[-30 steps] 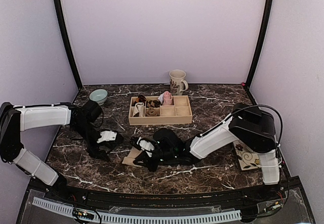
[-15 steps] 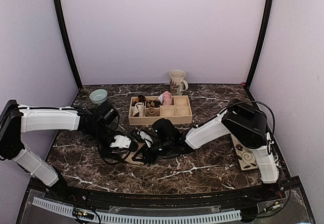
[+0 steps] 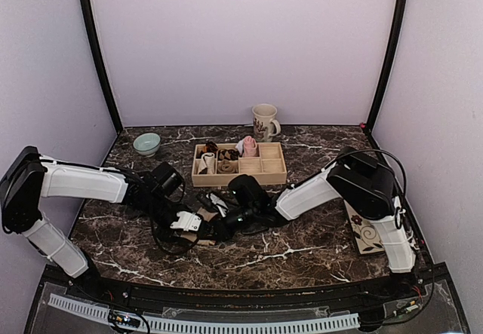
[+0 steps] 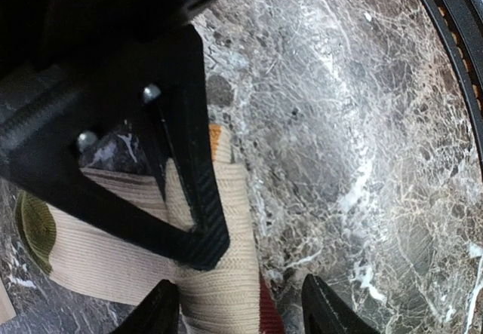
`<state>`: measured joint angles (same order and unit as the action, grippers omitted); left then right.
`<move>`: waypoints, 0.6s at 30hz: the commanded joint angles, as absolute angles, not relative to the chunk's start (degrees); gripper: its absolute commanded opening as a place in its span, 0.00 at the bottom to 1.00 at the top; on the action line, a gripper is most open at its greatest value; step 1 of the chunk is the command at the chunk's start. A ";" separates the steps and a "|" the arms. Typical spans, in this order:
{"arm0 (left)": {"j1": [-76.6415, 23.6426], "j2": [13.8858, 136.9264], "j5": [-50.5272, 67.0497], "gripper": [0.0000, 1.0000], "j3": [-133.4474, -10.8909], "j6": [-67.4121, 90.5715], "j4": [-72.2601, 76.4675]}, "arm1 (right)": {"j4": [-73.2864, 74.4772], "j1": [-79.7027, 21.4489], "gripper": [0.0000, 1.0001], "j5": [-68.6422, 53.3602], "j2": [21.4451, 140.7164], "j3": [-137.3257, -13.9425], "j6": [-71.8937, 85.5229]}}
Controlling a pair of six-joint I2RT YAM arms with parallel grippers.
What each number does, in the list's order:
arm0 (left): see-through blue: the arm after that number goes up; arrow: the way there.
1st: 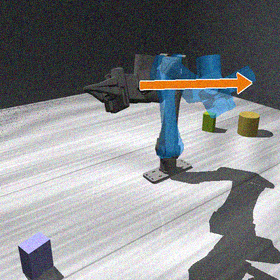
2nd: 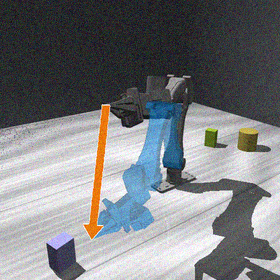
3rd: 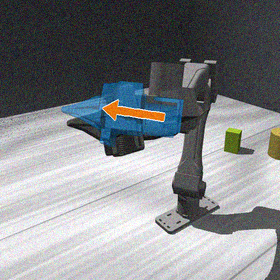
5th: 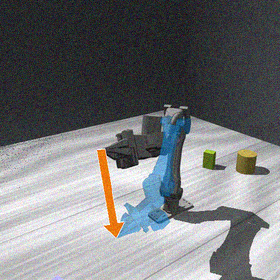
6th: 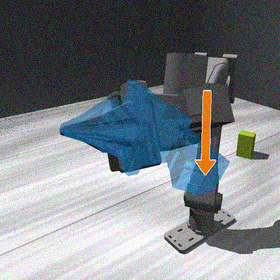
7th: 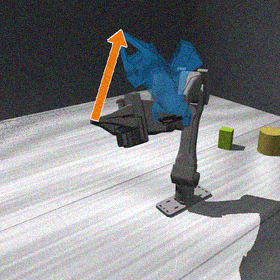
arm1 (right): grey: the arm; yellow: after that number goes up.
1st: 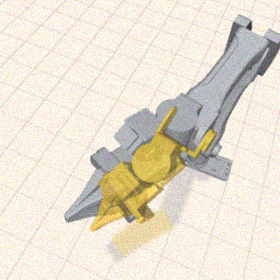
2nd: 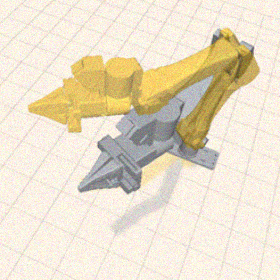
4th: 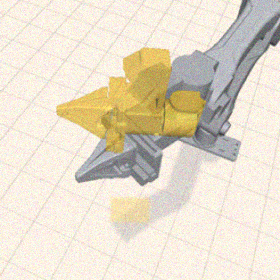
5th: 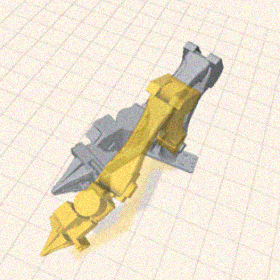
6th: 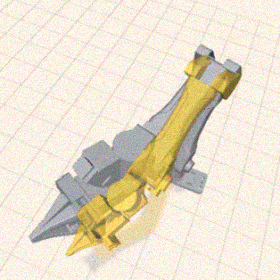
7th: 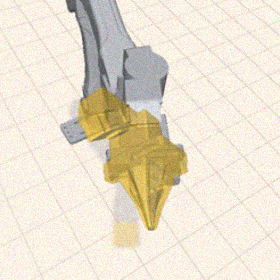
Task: Roll the socks
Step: Roll the sock at the center of the board.
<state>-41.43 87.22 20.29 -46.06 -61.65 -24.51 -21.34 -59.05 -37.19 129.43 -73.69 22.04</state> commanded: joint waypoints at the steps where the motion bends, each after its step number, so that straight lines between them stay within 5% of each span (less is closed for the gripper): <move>1: -41.65 86.48 19.08 0.59 -42.78 -60.71 -19.94 | -8.65 -58.28 0.00 -34.15 135.69 -70.08 23.50; 5: -41.86 87.23 17.51 0.52 -40.99 -60.70 -16.57 | -9.23 -57.97 0.00 -34.55 136.06 -70.10 24.77; 7: -41.85 87.59 16.59 0.34 -40.17 -60.67 -14.48 | -9.90 -57.92 0.00 -34.91 135.97 -69.85 25.31; 9: -41.89 88.38 15.59 0.02 -40.06 -60.29 -12.80 | -10.57 -57.92 0.00 -34.30 135.43 -69.45 26.09; 12: -41.84 89.81 15.34 0.00 -41.15 -58.94 -12.94 | -13.50 -57.92 0.08 -32.11 132.97 -67.70 27.27; 15: -41.89 90.23 16.42 0.00 -41.63 -58.91 -14.36 | -17.70 -57.85 0.50 -25.41 126.90 -62.72 26.91; 16: -41.88 90.40 16.92 0.00 -41.84 -58.97 -15.13 | -19.88 -57.83 0.90 -22.44 124.48 -60.55 26.68; 18: -41.77 90.89 17.94 0.00 -42.43 -59.04 -17.27 | -23.37 -57.77 0.99 -16.25 118.85 -56.68 26.65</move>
